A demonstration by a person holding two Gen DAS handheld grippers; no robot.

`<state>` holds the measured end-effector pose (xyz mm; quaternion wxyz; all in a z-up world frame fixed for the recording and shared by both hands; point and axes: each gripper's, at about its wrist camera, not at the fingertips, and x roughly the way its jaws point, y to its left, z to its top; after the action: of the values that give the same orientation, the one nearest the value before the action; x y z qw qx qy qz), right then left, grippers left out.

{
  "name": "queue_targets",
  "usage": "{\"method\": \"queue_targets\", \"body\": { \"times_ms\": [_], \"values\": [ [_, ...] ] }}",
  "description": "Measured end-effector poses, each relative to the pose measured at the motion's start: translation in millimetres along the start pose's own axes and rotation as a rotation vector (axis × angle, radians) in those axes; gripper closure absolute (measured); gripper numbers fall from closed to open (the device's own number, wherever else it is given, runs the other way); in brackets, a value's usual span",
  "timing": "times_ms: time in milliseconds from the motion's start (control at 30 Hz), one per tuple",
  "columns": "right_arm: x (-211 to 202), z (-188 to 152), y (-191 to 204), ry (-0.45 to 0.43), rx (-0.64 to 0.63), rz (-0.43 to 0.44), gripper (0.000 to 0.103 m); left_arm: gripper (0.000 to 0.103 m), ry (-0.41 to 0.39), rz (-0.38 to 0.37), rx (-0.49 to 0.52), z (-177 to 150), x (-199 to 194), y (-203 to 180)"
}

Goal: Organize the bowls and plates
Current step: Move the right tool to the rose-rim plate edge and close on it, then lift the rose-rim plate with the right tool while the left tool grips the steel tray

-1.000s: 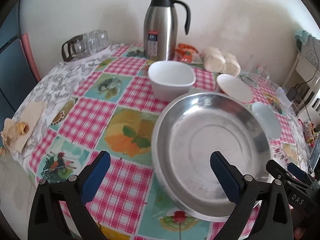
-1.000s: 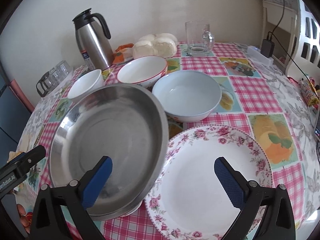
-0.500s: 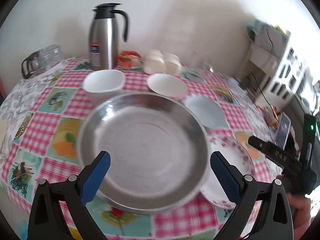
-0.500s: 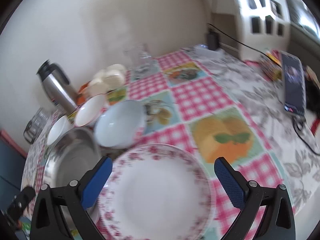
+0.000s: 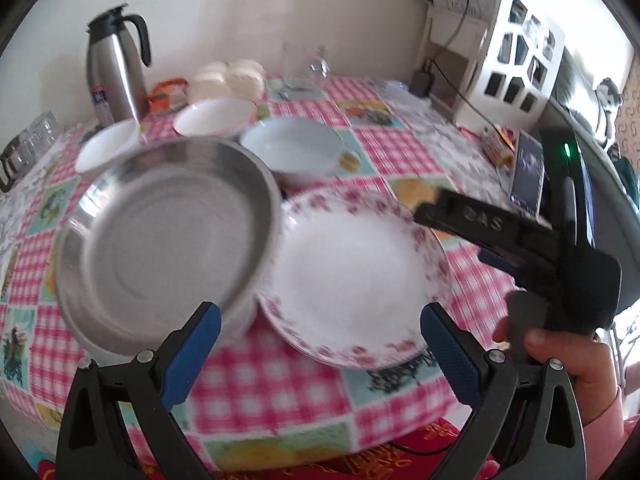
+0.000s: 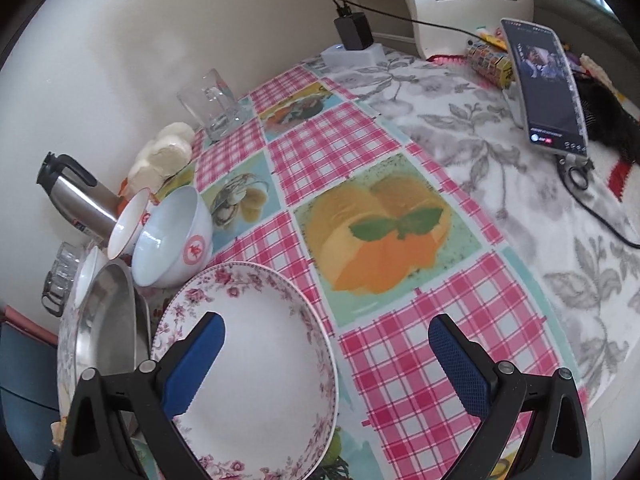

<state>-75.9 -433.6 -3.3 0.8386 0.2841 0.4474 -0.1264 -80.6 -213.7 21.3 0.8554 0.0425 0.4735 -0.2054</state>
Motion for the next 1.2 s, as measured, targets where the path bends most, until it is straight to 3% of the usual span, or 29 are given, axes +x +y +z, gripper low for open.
{"method": "queue_targets", "body": {
  "times_ms": [133,267,400,500,567,767,1000,1200],
  "values": [
    [7.8,-2.8,1.4,0.033,-0.01,0.002,0.002,0.003,0.041,0.01,-0.043,-5.7,10.1,-2.6],
    [13.4,-4.3,-6.9,0.059,0.024,0.005,0.015,0.005,0.07,0.016,-0.093,-9.5,18.9,-1.1],
    [18.5,-7.4,-12.4,0.08,0.043,0.01,0.024,0.024,0.1,0.011,-0.151,-11.7,27.7,4.9],
    [18.1,-7.6,-13.1,0.079,0.047,0.018,0.03,0.032,0.115,0.014,-0.192,-12.9,33.0,10.7],
    [18.9,-8.5,-12.6,0.081,0.049,0.031,0.045,0.039,0.118,0.019,-0.213,-12.9,35.2,13.7],
    [23.7,-10.4,-11.1,0.1,0.055,0.068,0.069,0.059,0.134,0.028,-0.277,-13.5,45.2,22.2],
    [25.4,-10.4,-12.3,0.108,0.064,0.074,0.073,0.074,0.162,0.036,-0.335,-15.8,58.3,30.6],
    [27.1,-10.2,-11.2,0.108,0.057,0.073,0.075,0.079,0.154,0.047,-0.372,-14.9,64.4,35.8]
  ]
}}
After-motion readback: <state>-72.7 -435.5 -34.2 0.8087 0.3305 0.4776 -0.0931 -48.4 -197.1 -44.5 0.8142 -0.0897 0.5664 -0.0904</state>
